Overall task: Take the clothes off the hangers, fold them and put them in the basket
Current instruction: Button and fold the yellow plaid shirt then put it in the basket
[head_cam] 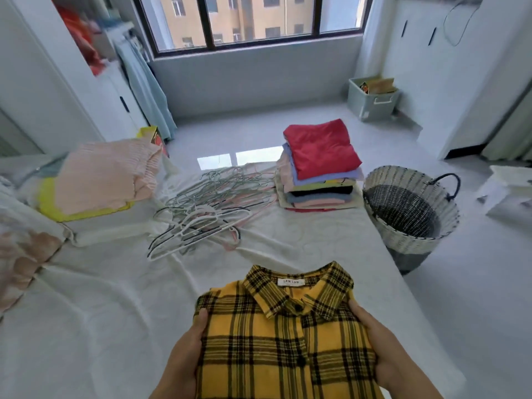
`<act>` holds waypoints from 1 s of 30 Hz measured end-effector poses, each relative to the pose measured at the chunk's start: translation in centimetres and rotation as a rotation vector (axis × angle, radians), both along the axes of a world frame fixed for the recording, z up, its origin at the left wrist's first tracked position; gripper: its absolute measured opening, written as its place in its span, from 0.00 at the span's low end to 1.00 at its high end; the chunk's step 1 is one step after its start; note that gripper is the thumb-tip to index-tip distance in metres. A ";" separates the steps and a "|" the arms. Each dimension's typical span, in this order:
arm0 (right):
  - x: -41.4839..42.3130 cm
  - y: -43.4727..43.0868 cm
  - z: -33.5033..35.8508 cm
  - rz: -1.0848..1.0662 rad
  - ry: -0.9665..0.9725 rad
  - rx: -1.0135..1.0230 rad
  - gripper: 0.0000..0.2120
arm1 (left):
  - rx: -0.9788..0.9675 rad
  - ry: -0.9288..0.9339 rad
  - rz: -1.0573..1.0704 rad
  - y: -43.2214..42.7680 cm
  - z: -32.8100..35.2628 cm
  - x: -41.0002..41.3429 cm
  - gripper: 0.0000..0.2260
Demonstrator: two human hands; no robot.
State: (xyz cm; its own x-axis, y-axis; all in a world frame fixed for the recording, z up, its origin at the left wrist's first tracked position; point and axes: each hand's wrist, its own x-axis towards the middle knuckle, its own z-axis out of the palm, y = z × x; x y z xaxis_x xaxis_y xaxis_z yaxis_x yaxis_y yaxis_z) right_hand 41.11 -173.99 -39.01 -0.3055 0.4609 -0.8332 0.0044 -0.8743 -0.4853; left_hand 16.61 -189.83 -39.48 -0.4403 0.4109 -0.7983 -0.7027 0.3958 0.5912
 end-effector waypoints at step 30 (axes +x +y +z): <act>19.7 28.5 15.1 -0.137 0.066 0.252 0.22 | 0.325 -0.041 -0.117 29.0 13.3 19.3 0.27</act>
